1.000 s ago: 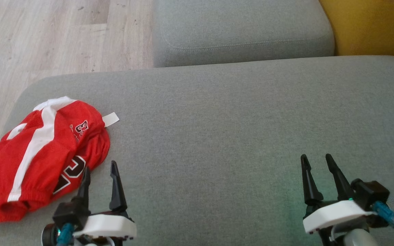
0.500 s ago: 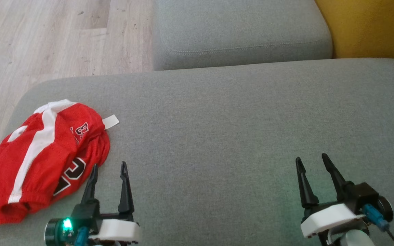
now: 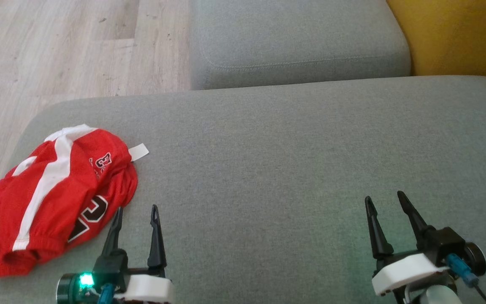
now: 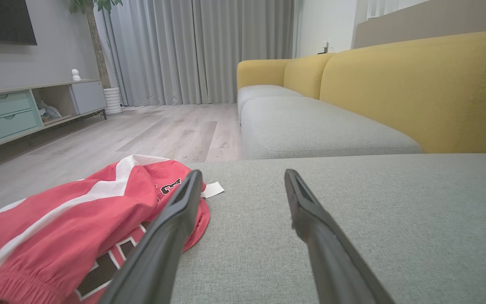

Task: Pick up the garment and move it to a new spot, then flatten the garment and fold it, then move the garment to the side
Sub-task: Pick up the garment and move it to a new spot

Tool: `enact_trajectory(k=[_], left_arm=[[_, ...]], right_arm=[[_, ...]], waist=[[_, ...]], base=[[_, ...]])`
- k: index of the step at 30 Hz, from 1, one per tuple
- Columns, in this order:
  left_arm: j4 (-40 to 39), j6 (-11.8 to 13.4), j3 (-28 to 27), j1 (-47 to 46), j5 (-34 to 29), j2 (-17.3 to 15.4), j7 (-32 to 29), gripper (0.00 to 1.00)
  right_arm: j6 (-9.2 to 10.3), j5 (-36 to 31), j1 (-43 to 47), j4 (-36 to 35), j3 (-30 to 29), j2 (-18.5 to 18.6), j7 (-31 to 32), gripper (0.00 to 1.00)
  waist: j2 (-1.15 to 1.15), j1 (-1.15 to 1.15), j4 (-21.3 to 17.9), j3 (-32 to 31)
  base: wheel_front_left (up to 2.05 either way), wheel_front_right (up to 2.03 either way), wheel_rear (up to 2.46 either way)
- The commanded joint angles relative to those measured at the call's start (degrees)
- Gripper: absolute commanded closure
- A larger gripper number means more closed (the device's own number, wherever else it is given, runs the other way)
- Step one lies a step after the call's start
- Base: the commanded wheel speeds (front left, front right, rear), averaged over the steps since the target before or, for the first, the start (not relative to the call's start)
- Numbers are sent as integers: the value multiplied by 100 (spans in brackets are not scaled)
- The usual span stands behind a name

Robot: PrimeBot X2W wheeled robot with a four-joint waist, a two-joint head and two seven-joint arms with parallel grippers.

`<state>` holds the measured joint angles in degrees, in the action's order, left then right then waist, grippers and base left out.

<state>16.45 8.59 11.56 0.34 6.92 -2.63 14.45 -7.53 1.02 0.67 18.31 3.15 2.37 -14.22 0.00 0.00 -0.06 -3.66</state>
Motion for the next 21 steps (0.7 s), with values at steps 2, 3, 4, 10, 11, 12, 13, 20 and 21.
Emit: enact_trajectory(k=[2,3,4,10,11,12,13,20,21], left_arm=[[-133,28,-122,-232,-18,-25,55,0],[-127,31,-121,-228,-18,-25,55,0],[-127,31,-121,-228,-18,-25,55,0],[-45,47,-145,-233,-68,-25,55,0],[-44,52,-147,-240,-74,-25,55,0],[-44,57,-149,-244,-77,-25,55,0],[-43,60,-144,-249,-80,-25,55,0],[-64,66,-311,-207,-109,-25,55,0],[-85,80,-359,-187,-132,-25,55,0]], right_arm=[[4,-2,-145,-141,110,51,-78,0],[4,0,-142,-137,109,51,-78,0],[4,0,-142,-137,109,51,-78,0],[4,42,-96,-147,67,51,-78,0],[4,56,-88,-147,63,51,-78,0],[4,66,-81,-146,57,51,-78,0],[4,73,-72,-149,42,51,-78,0],[4,126,-28,-177,-5,51,-78,0],[4,135,-23,-174,-8,51,-78,0]], waist=[[0,0,21,2],[0,0,28,1],[0,0,28,1],[0,0,217,-3],[0,0,290,1],[0,0,378,5],[0,0,490,9],[0,0,1399,53],[0,0,1521,60]], base=[[0,0,0],[0,0,0],[0,0,0],[0,0,0],[0,0,0],[0,0,0],[0,0,0],[0,0,0],[0,0,0]])
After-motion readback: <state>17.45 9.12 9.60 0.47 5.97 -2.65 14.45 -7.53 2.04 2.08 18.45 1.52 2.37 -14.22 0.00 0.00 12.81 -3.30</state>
